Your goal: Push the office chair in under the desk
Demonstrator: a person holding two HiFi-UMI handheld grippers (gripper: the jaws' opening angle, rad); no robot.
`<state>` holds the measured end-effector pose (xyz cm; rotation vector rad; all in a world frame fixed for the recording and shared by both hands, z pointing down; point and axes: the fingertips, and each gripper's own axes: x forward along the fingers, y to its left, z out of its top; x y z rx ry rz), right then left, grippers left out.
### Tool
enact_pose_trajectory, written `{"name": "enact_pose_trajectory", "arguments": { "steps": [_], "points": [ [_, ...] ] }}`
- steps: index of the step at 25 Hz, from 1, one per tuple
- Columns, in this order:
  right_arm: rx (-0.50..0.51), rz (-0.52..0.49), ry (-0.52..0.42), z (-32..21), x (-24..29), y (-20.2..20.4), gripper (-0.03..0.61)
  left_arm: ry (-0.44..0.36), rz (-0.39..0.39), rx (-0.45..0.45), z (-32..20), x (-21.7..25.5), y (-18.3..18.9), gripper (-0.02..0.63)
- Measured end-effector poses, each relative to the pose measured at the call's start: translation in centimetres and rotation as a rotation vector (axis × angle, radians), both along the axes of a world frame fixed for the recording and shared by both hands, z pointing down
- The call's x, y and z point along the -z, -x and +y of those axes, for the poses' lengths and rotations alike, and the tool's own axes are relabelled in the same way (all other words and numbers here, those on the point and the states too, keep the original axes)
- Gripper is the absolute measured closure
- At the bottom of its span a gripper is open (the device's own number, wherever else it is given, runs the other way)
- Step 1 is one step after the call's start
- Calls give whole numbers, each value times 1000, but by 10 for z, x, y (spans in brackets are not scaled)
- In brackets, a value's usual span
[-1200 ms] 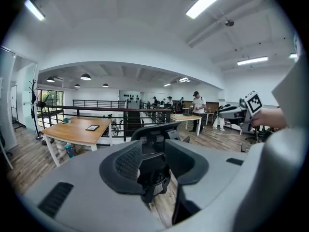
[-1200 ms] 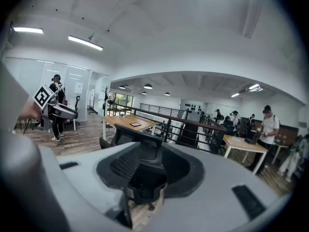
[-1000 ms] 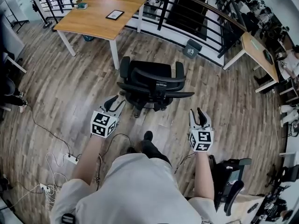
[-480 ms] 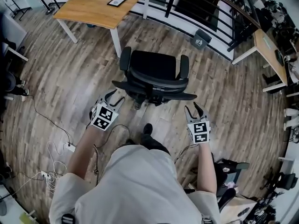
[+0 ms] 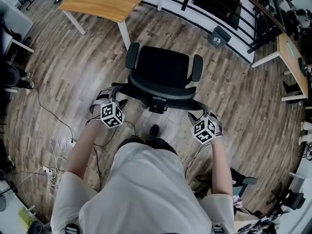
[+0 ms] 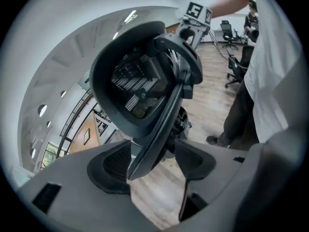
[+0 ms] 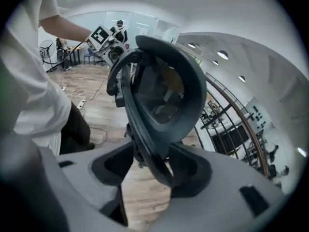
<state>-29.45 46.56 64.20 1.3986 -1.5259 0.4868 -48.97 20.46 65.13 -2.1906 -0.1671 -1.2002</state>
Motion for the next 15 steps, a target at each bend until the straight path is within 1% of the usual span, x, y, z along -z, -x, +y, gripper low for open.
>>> {"name": "enact_pose_trajectory", "arguments": {
  "steps": [3, 6, 10, 13, 15],
  "points": [
    [96, 2, 84, -1, -15, 3, 367, -32, -51, -18, 2, -10, -7, 341],
    [161, 29, 140, -4, -29, 6, 367, -69, -104, -34, -2, -21, -12, 341],
    [202, 70, 193, -8, -44, 5, 367, -101, -161, -73, -8, -38, -15, 345],
    [218, 121, 227, -13, -53, 0, 368, -160, -193, -121, -22, -48, -18, 393],
    [221, 156, 247, -17, -60, -4, 368, -176, -215, -154, -29, -53, -22, 410]
  ]
}}
